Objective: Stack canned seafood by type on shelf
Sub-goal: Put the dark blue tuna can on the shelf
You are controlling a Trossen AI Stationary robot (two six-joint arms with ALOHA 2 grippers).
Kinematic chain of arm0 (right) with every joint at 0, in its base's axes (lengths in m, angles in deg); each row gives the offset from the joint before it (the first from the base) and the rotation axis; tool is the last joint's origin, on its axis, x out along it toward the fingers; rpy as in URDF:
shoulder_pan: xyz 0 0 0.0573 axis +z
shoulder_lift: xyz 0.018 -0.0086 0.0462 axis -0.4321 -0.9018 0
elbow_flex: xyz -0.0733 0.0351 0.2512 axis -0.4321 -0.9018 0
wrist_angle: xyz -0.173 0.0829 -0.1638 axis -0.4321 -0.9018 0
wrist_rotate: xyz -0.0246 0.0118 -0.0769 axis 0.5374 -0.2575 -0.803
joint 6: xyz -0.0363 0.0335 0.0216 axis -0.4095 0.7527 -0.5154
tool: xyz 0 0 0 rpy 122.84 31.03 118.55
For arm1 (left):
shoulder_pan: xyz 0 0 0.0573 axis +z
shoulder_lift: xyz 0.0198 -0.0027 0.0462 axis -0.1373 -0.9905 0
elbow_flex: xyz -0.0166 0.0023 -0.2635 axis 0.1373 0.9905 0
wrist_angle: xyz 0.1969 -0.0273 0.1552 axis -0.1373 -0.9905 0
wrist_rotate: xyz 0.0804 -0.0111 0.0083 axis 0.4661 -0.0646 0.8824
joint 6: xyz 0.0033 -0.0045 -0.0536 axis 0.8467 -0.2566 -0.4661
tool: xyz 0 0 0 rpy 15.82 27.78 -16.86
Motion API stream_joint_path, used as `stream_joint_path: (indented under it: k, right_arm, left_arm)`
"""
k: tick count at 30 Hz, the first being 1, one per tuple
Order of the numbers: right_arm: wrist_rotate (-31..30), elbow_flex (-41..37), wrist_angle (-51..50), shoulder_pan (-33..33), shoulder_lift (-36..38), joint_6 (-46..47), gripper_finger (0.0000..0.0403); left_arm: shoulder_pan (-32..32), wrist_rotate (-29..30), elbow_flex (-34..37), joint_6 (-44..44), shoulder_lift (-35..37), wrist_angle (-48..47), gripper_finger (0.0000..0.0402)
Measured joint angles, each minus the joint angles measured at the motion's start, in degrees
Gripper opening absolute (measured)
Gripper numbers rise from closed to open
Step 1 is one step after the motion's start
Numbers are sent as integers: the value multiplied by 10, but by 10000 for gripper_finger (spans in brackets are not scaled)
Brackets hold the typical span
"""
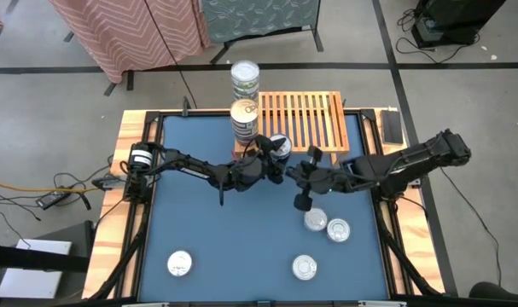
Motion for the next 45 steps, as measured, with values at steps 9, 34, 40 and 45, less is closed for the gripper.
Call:
stream_joint_path:
  k: [9, 34, 40, 45]
  right_arm:
    - [71, 0, -13, -46, 0, -106, 0]
    - [110, 0, -50, -84, 0, -143, 0]
    - [110, 0, -32, -86, 0, -148, 0]
    - [117, 0, -15, -103, -3, -156, 0]
  left_arm:
    - [0, -72, 0, 9, 0, 9, 324]
    - [3, -160, 100, 94, 1, 240, 324]
    - [-24, -162, 181, 120, 0, 407, 324]
    - [-74, -193, 221, 145, 0, 464, 324]
